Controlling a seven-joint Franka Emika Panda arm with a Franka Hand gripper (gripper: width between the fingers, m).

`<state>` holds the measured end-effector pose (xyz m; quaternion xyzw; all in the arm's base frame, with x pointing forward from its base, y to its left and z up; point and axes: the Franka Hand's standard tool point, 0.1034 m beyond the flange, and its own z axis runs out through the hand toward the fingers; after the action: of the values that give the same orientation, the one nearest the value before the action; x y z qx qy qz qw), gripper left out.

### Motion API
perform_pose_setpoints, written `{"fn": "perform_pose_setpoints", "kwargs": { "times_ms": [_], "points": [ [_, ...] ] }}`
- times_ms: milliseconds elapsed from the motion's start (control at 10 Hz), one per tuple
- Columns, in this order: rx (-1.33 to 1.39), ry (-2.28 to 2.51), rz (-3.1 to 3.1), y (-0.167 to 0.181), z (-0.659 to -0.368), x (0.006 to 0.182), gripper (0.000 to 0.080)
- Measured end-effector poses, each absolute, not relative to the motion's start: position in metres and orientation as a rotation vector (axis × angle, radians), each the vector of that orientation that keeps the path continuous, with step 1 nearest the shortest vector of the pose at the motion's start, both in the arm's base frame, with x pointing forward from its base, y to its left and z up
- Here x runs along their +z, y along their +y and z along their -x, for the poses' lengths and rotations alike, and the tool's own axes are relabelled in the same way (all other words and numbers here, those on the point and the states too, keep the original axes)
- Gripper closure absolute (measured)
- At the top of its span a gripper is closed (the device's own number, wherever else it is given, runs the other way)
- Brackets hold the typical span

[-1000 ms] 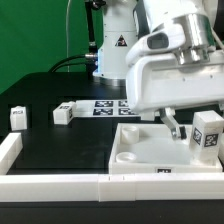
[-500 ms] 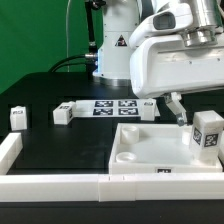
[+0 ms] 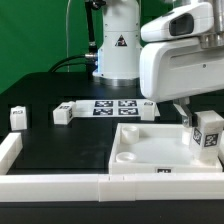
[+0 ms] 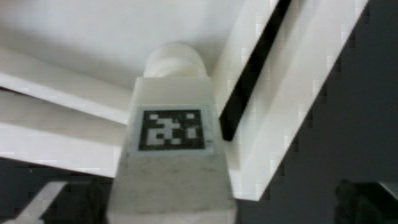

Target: Assemble one leg

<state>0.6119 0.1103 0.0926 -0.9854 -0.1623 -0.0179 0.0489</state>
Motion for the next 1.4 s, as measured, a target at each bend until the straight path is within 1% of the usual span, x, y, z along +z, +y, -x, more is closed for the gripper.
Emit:
{"fn": "perform_pose_setpoints", "kwargs": {
  "times_ms": [200, 300, 500, 700, 800, 1200, 1300, 1400],
  "points": [
    [0.215, -0.497, 2.979, 0.105, -0.609, 0.093, 0.0150],
    [0.204, -0.502, 2.975, 0.102, -0.618, 0.092, 0.0150],
    [0.205, -0.498, 2.975, 0.097, -0.615, 0.085, 0.0150],
    [0.210, -0.509, 2.971, 0.096, -0.614, 0.083, 0.0411],
    [0.211, -0.509, 2.971, 0.096, -0.614, 0.082, 0.0510],
    [0.214, -0.452, 2.983, 0.096, -0.614, 0.082, 0.0509],
    [0.219, -0.365, 2.994, 0.097, -0.614, 0.083, 0.0509],
    [0.231, -0.170, 3.019, 0.098, -0.614, 0.082, 0.0509]
  ]
}}
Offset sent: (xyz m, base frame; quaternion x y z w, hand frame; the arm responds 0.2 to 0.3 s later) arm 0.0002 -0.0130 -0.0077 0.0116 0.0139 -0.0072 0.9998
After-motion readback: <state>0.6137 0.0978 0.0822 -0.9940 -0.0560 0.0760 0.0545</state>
